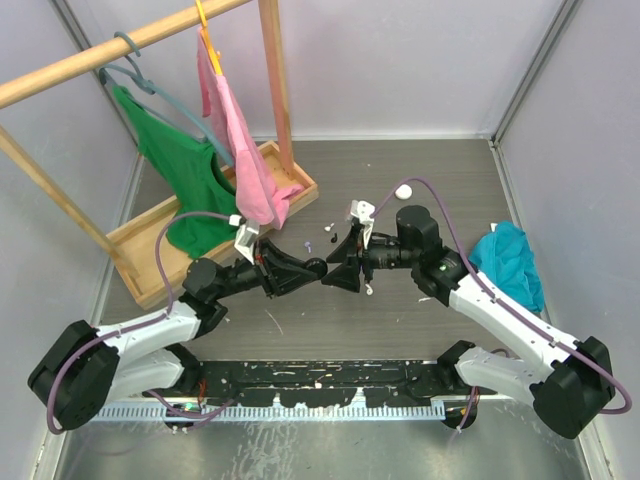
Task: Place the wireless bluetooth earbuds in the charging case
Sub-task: Pick up the charging case at the center of the board.
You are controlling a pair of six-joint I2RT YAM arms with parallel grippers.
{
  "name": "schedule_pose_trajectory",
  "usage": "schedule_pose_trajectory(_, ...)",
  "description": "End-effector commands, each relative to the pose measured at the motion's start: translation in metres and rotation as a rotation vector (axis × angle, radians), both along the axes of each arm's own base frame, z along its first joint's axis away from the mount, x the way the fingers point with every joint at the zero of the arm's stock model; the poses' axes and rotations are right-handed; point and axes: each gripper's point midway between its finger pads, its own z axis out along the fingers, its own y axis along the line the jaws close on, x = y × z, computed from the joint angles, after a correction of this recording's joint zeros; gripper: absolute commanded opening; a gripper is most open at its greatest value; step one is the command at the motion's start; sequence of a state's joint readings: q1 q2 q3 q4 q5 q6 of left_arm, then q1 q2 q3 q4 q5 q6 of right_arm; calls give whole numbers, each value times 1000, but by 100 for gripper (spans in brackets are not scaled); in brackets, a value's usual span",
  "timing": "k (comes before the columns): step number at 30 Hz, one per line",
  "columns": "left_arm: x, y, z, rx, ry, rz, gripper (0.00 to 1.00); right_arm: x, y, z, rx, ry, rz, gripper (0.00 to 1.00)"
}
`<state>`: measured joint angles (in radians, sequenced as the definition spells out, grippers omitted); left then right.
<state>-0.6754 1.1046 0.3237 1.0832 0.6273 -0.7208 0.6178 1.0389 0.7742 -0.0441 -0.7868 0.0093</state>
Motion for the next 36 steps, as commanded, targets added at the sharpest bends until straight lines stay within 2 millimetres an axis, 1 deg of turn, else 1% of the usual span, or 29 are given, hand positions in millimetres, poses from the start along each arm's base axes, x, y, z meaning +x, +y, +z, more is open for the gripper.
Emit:
schedule_pose_trajectory(1, -15, 4, 29, -51, -110, -52, 0, -13, 5, 34, 71, -87, 111, 61)
schedule_pose_trajectory(4, -17, 5, 31, -43, -122, -56, 0, -17, 5, 40, 87, -97, 137, 55)
schedule_pose_trajectory(8, -19, 4, 31, -33, -127, -66, 0, -19, 7, 43, 98, -94, 155, 52)
schedule_pose_trajectory(17, -16, 0, 29, -24, -116, -75, 0, -26, 14, 51, 121, -87, 221, 50)
schedule_pose_trajectory(21, -17, 0, 29, -22, -119, -88, 0, -25, 16, 47, 114, -76, 223, 42)
schedule_pose_trajectory(25, -20, 1, 31, -24, -128, -95, 0, -27, 17, 46, 109, -66, 240, 31)
schedule_pose_trajectory(26, -20, 1, 30, -21, -131, -96, 1, -27, 17, 45, 104, -63, 243, 27)
schedule_pose_trajectory(28, -22, 1, 28, -10, -137, -102, 4, -27, 16, 45, 95, -59, 247, 17)
schedule_pose_trajectory(31, -24, 0, 22, 29, -138, -120, 14, -26, 15, 48, 71, -63, 241, 4)
schedule_pose_trajectory(32, -24, 0, 21, 44, -141, -124, 17, -27, 14, 47, 55, -59, 238, 1)
schedule_pose_trajectory(35, -27, 1, 15, 97, -150, -133, 33, -24, 11, 45, -6, -65, 221, 1)
schedule_pose_trajectory(36, -28, 2, 10, 126, -139, -136, 37, -22, 10, 42, -34, -62, 215, 1)
